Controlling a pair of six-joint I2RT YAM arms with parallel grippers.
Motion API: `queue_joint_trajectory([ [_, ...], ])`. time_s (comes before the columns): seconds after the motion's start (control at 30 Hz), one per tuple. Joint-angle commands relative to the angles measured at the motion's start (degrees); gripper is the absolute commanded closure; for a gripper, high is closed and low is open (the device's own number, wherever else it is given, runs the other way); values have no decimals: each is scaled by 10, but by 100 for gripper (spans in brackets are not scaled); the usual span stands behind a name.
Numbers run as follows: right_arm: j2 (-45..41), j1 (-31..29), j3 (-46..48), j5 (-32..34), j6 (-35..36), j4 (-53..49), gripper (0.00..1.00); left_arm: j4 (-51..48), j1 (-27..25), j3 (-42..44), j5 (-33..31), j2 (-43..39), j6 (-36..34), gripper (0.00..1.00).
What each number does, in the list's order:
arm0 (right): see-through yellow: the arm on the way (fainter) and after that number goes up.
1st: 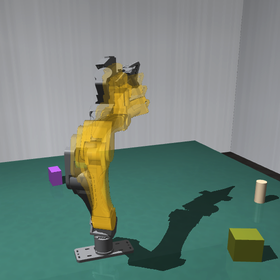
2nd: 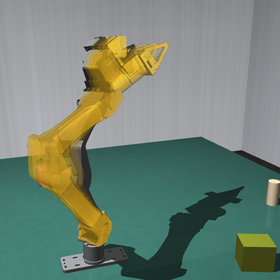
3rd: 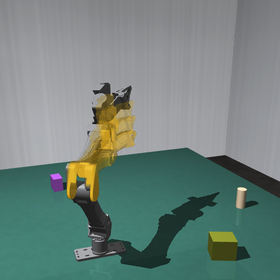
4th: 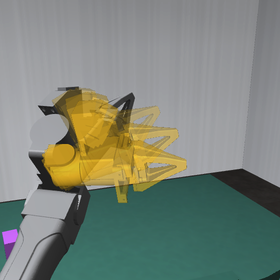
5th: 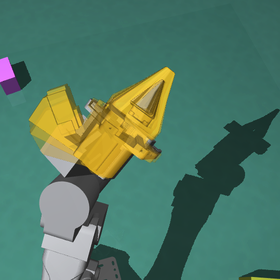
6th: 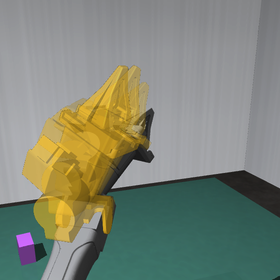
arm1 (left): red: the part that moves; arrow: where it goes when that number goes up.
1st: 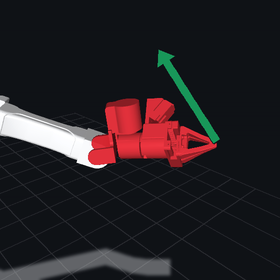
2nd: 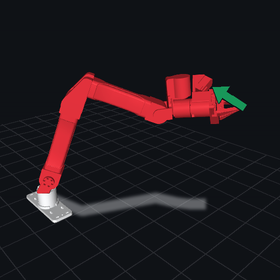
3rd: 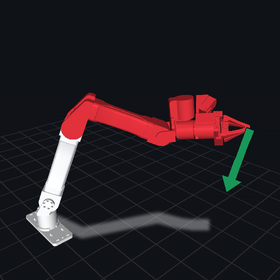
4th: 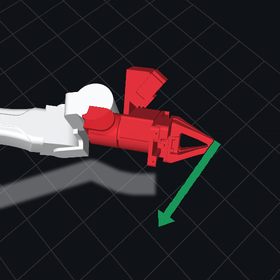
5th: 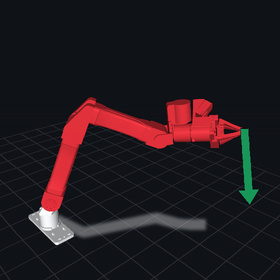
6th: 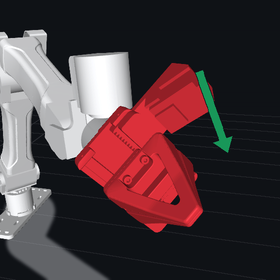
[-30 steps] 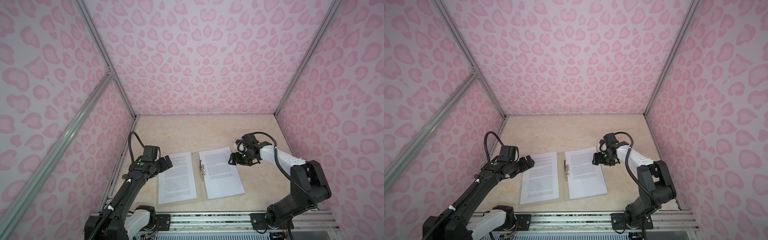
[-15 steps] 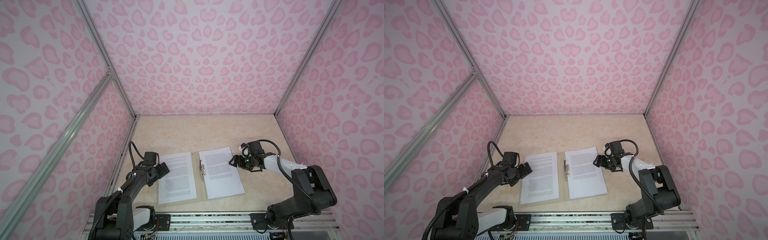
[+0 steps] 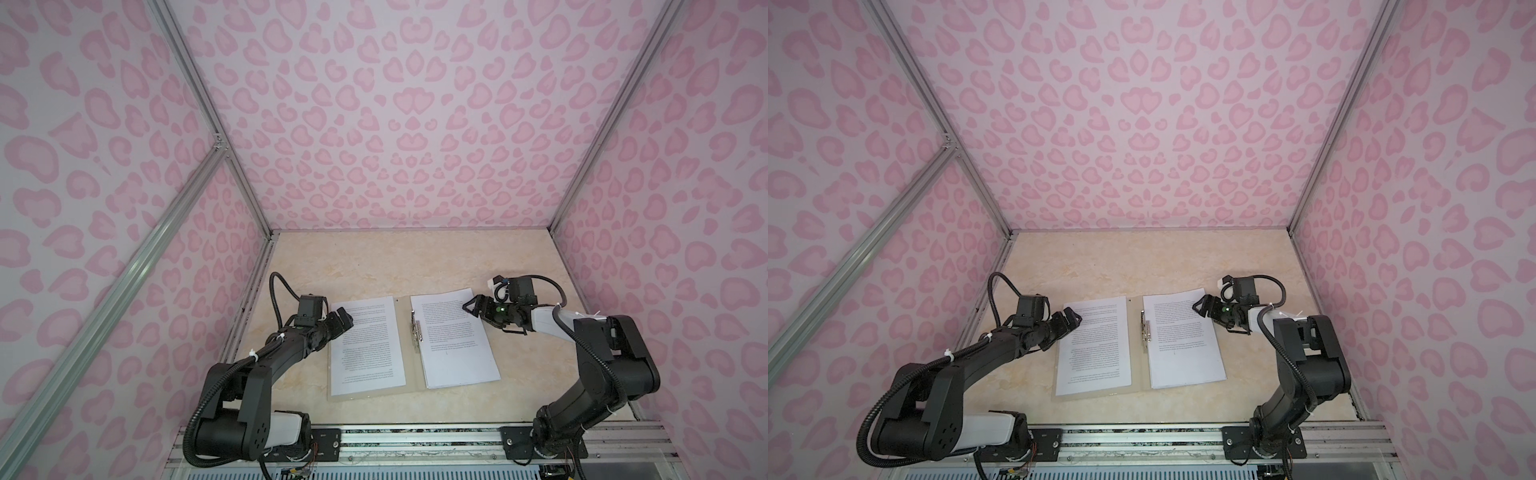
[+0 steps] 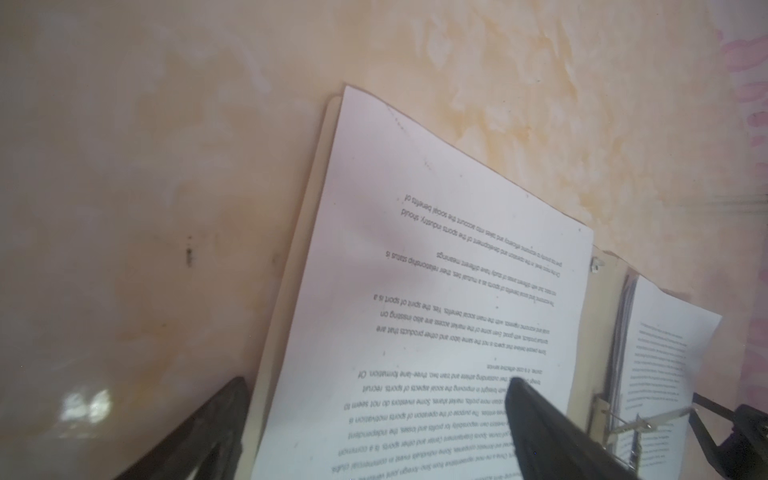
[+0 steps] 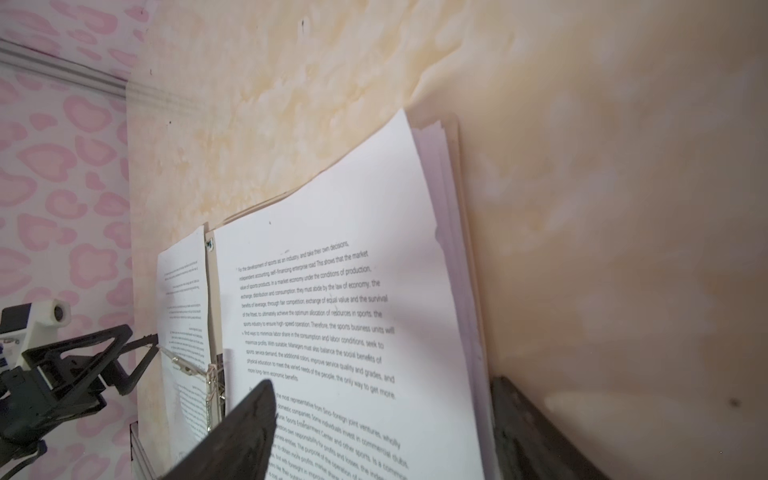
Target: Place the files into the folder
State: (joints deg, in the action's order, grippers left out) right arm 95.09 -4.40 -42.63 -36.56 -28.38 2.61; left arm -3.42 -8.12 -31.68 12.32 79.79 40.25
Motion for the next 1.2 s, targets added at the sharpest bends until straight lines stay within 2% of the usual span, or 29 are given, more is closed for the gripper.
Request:
queue_joint_trajectory([
  [0.0, 15, 9, -12, 16, -10, -27, 19, -51, -18, -3, 57, 31, 52, 2],
  [0.1, 23, 25, -32, 34, -1, -44, 19, -45, -37, -32, 57, 52, 70, 2],
  [0.23, 16, 55, -42, 81, -16, -71, 18, -103, -41, -52, -20, 29, 90, 2],
  [0.3, -9, 71, -35, 113, -24, -75, 18, -144, -22, -68, -60, -2, 80, 3],
  [0.4, -58, 64, -50, 177, 2, -114, 16, -190, -9, -116, -93, -41, 36, 3],
  [0.5, -88, 22, -90, 191, 38, -141, 15, -192, -22, -171, -37, -39, -17, 2],
  [0.53, -88, 0, -107, 188, 50, -147, 15, -187, -33, -184, -16, -31, -25, 2],
  [0.63, -54, -70, -162, 114, 72, -120, 15, -127, -79, -202, 74, 8, -27, 2],
  [0.77, 36, -134, -238, 32, 90, -97, 16, -56, -121, -225, 175, 95, 1, 2],
  [0.9, 110, -160, -282, -8, 91, -90, 18, -16, -133, -219, 193, 140, 37, 2],
  [1.17, 189, -197, -328, -36, 100, -111, 19, -27, -131, -184, 151, 155, 51, 2],
])
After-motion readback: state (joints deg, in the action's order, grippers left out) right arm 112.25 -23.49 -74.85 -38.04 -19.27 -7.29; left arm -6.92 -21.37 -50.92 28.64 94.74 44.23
